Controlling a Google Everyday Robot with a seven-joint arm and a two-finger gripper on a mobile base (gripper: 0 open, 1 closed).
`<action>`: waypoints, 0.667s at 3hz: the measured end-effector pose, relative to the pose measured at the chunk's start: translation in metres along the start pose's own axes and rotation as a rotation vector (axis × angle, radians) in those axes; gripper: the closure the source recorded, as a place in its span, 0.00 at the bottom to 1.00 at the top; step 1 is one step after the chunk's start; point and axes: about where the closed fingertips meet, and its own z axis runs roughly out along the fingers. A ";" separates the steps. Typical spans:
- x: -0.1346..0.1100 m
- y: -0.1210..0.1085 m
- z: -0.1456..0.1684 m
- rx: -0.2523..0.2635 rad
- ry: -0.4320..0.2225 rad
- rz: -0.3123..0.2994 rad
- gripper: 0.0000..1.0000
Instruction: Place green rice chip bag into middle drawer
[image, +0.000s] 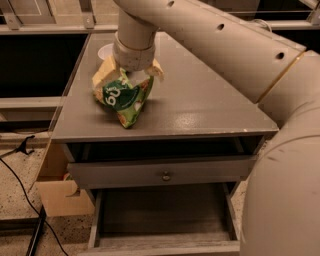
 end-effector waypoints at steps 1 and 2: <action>0.000 0.002 0.010 0.006 -0.023 -0.013 0.00; 0.001 0.016 0.025 0.131 -0.050 0.020 0.00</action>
Offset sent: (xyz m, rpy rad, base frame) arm 0.0102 -0.0286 -0.0378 0.3733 0.3017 0.0204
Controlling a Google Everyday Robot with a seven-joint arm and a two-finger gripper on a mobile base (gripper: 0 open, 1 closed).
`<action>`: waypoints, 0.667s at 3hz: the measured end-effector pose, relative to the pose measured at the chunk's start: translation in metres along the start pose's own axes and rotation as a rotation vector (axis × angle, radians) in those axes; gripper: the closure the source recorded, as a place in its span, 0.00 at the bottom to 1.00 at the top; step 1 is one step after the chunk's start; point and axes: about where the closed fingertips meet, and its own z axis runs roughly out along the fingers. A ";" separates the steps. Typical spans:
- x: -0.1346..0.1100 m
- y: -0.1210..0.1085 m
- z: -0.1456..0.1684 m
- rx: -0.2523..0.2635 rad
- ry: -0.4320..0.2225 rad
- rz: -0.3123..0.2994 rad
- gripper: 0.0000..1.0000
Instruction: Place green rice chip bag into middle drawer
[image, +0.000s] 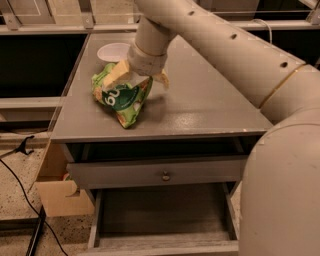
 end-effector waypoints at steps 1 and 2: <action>-0.008 0.012 0.011 0.171 -0.051 0.070 0.00; -0.007 0.011 0.006 0.171 -0.052 0.070 0.17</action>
Offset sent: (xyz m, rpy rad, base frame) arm -0.0102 -0.0282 -0.0275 0.2367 0.2629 -0.0044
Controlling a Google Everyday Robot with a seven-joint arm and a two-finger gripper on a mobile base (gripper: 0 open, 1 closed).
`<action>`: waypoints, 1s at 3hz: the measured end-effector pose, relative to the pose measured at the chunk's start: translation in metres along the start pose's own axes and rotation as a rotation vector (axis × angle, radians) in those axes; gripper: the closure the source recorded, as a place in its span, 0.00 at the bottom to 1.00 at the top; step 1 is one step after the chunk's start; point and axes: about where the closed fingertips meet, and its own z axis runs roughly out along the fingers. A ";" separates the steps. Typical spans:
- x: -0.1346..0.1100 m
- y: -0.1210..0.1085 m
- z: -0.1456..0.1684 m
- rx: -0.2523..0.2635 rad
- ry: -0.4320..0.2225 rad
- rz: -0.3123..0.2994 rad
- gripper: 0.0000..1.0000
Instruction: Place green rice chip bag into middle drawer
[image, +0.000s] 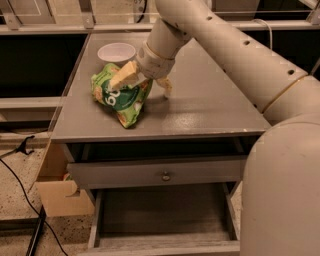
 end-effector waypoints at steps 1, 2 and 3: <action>0.000 0.000 0.000 0.000 0.000 0.000 0.41; 0.000 0.000 0.000 0.000 0.000 0.000 0.62; 0.000 0.000 0.000 0.000 0.000 0.000 0.87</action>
Offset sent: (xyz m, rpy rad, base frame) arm 0.0000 0.0000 0.0000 0.0000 0.0000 0.0000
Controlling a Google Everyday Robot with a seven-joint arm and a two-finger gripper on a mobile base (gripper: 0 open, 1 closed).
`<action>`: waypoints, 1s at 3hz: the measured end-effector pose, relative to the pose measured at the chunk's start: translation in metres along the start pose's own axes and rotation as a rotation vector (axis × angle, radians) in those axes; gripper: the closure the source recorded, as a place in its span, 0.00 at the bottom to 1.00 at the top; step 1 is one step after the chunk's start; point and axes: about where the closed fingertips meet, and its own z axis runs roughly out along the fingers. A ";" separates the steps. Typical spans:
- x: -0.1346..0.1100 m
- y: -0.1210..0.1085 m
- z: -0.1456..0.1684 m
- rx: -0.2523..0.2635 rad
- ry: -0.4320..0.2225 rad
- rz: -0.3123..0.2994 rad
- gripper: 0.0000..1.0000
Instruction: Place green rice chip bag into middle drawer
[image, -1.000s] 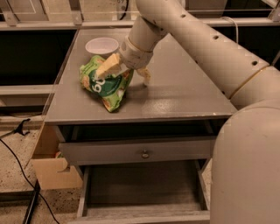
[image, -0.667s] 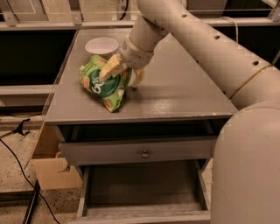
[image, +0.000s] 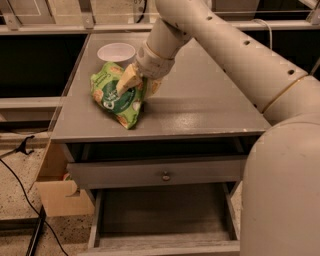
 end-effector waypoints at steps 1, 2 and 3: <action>0.000 0.000 0.000 0.000 0.000 0.000 1.00; 0.000 0.000 0.000 0.000 0.000 0.000 1.00; -0.013 -0.007 -0.017 -0.019 0.033 -0.004 1.00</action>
Offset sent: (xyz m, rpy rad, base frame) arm 0.0000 0.0000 0.0000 0.0000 0.0000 0.0000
